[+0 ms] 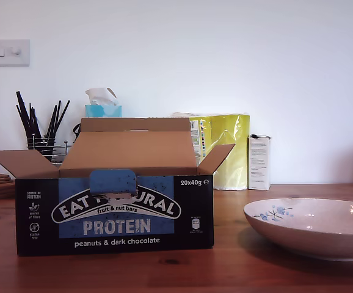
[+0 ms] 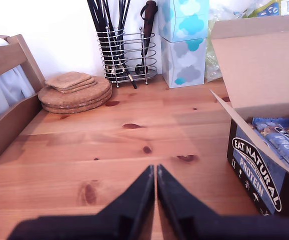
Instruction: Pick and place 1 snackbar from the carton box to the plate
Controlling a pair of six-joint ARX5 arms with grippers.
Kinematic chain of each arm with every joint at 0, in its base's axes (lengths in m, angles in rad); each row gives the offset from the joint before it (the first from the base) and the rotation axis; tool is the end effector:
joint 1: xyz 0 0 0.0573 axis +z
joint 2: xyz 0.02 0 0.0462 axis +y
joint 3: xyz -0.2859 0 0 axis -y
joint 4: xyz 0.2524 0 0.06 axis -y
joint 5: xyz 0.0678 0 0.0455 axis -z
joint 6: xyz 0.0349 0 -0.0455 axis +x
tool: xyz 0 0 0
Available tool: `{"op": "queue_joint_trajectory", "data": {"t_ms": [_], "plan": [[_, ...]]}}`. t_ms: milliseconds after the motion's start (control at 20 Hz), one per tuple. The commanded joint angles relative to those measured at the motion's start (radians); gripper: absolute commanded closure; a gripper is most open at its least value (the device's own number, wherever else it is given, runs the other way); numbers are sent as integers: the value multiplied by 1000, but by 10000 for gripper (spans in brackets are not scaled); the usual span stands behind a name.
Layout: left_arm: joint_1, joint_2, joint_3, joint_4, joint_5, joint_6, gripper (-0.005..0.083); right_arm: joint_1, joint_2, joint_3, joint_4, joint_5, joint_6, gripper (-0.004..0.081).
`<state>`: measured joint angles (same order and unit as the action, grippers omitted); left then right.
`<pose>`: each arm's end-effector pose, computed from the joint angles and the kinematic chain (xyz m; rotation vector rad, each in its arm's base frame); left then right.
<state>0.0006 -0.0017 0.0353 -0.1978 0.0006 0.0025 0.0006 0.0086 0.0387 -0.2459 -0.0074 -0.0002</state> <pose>0.0855 0.0000 0.1559 0.0024 0.1608 -0.0002 0.0849 0.0003 0.1515 0.0005 0.2158 0.0080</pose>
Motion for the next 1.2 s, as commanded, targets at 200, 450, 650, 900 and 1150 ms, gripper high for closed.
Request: {"op": "queue_joint_trajectory", "data": {"t_ms": [200, 450, 650, 900, 1150], "plan": [[-3, -5, -14, -41, 48, -3, 793, -1, -6, -12, 9, 0, 3, 783], [-3, -5, -13, 28, 106, -38, 793, -1, -6, 10, 13, -1, 51, 783], [-3, -5, 35, 37, 145, -93, 793, 3, -6, 105, 0, -21, 80, 783], [-24, 19, 123, 10, 224, -120, 793, 22, 3, 298, -159, -104, 170, 783], [-57, 157, 253, -51, 339, -170, 793, 26, 35, 451, -374, -271, 236, 783]]}}
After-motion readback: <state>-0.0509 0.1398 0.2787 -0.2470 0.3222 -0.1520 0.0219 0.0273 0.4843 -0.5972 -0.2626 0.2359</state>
